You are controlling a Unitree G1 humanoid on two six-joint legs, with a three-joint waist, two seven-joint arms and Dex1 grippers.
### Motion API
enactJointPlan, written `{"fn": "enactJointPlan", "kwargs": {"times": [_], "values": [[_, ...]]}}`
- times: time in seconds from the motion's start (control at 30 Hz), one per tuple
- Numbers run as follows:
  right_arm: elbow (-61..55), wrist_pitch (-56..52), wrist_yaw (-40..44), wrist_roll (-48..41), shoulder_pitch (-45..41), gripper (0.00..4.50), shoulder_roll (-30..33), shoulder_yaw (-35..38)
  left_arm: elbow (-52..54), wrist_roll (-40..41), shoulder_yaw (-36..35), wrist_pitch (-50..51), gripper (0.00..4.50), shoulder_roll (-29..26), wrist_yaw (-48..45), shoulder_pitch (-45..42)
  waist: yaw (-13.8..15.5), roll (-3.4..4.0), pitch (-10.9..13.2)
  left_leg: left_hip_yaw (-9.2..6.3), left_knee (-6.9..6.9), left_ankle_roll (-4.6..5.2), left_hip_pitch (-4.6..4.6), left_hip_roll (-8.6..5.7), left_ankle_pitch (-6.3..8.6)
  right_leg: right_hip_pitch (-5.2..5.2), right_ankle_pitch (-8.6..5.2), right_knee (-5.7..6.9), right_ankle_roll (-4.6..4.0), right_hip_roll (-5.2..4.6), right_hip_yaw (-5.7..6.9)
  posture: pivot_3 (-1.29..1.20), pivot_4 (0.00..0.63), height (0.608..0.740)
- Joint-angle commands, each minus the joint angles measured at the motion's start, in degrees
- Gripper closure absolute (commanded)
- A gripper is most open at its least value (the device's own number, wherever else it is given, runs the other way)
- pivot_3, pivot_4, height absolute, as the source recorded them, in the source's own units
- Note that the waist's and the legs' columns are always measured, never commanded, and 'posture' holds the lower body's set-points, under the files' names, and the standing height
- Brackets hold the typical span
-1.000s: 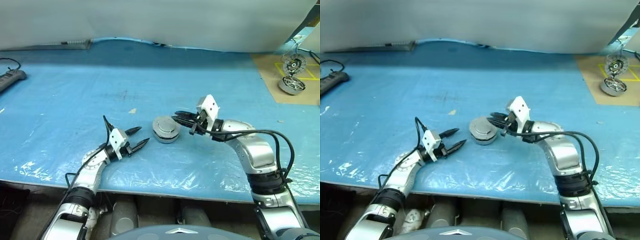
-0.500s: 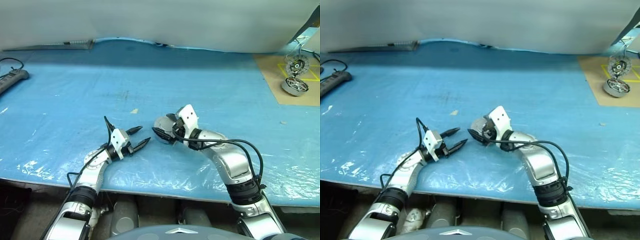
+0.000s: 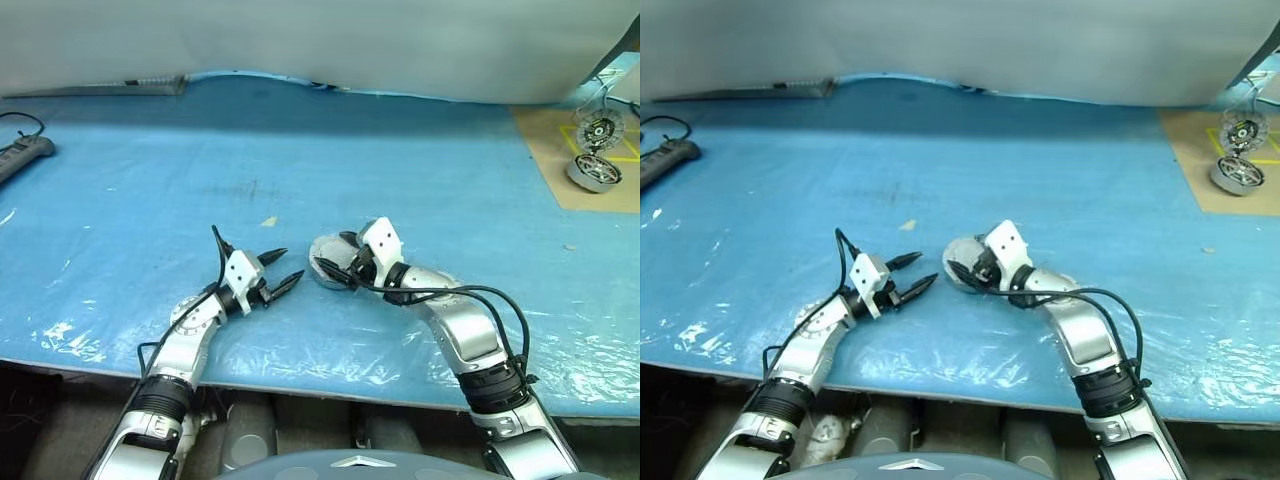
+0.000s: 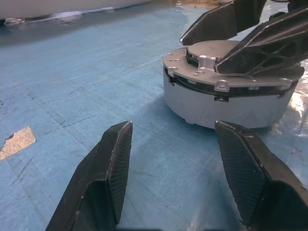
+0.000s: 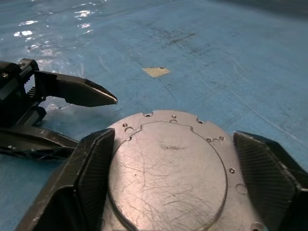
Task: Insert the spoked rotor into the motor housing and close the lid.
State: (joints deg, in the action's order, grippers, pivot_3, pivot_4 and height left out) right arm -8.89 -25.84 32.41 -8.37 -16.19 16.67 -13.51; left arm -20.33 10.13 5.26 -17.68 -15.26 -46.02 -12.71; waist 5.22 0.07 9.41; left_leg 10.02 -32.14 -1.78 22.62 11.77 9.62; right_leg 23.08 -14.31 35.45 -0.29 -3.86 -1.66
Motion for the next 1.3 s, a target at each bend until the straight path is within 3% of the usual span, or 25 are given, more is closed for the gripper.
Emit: {"fn": "enactJointPlan", "kwargs": {"times": [0.03, 0.53, 0.9, 1.3], "values": [[0.1, 1.5, 0.1, 1.3, 0.7, 1.51, 0.5, -0.7, 2.6, 0.5, -0.4, 0.6, 1.54, -0.7, -0.1, 0.2, 0.0, 0.00, 0.0, -0.01, 0.00, 0.00, 0.00, 0.00, 0.00, 0.00, 0.00, 0.00, 0.00, 0.00, 0.00, 0.00, 0.150, 0.740], [-0.7, -0.2, 2.1, 1.6, -1.0, 1.51, 4.3, 0.2, -1.0, 0.1, -0.5, -0.7, 1.54, -0.3, 0.1, -1.2, 0.1, -0.02, 0.0, -0.01, -0.06, 0.00, 0.02, -0.01, 0.00, -0.02, 0.01, 0.02, 0.01, -0.02, -0.01, 0.00, 0.150, 0.740], [-1.4, -4.4, -1.6, -0.1, -0.5, 1.51, -1.2, 0.5, 8.2, -0.1, 0.9, 4.2, 1.54, -0.1, 2.2, 1.5, -0.2, -0.04, 0.0, -0.01, -0.09, 0.01, -0.02, 0.01, 0.00, -0.02, -0.02, 0.07, -0.04, -0.01, -0.02, 0.00, 0.150, 0.740], [0.9, -2.2, -2.9, 5.4, -0.4, 1.51, 1.3, -3.2, -6.5, 0.4, -1.2, -3.5, 1.54, -0.7, -1.5, -2.6, -0.9, -0.09, 0.0, -0.02, -0.09, 0.00, -0.07, -0.01, 0.00, -0.08, 0.01, 0.06, 0.01, -0.01, -0.01, 0.00, 0.150, 0.740]]}}
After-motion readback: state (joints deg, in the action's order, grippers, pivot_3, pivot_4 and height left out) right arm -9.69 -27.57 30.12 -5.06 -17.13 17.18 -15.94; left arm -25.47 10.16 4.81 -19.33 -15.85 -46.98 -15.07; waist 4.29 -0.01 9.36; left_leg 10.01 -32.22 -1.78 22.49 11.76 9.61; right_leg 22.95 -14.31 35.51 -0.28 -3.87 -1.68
